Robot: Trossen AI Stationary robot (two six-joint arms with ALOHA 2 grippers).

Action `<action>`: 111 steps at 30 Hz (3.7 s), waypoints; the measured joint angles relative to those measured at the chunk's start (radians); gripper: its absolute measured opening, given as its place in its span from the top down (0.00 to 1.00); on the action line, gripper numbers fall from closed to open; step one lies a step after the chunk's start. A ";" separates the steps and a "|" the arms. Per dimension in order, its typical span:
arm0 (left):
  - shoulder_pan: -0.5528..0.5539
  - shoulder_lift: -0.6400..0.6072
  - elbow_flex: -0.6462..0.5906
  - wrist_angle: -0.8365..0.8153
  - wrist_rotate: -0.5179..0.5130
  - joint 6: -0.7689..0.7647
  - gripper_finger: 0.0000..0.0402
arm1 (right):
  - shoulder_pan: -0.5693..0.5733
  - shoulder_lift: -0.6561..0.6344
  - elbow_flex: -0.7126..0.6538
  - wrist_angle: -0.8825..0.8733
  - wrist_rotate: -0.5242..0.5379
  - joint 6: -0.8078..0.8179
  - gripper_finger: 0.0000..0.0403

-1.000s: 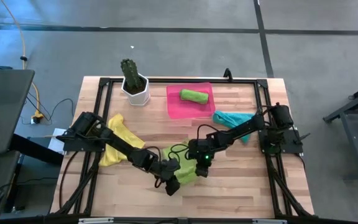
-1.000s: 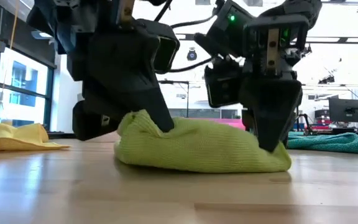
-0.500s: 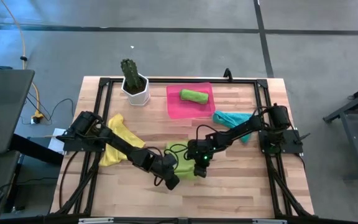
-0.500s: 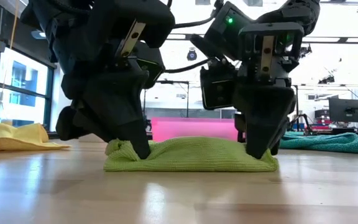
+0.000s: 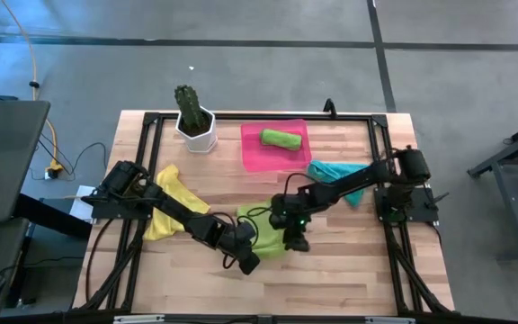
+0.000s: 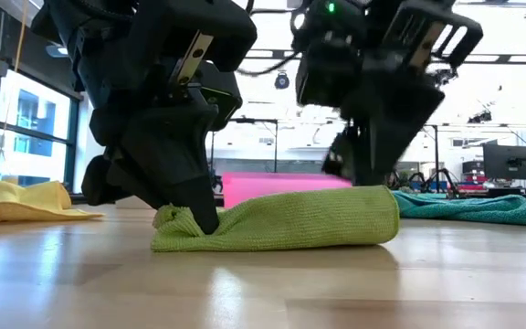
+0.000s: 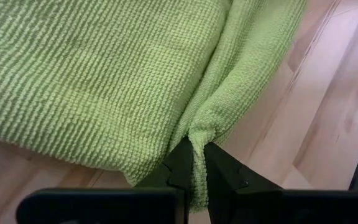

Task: Roll microfiber towels into tight, uniform cylinder then place into a basket
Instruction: Roll the light green microfiber cloth

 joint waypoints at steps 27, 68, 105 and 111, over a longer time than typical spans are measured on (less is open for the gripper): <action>0.000 0.002 -0.002 0.004 0.003 0.034 0.95 | 0.244 0.031 0.000 0.188 0.557 -0.264 0.67; 0.000 0.003 -0.002 0.006 0.000 0.036 0.95 | 0.289 0.085 0.002 0.168 0.722 -0.200 0.67; 0.060 -0.132 -0.003 -0.071 0.039 0.401 0.71 | 0.289 0.137 0.002 0.162 0.697 -0.129 0.67; 0.045 -0.196 -0.002 -0.111 0.013 0.466 0.71 | 0.289 0.137 0.001 0.163 0.696 -0.120 0.67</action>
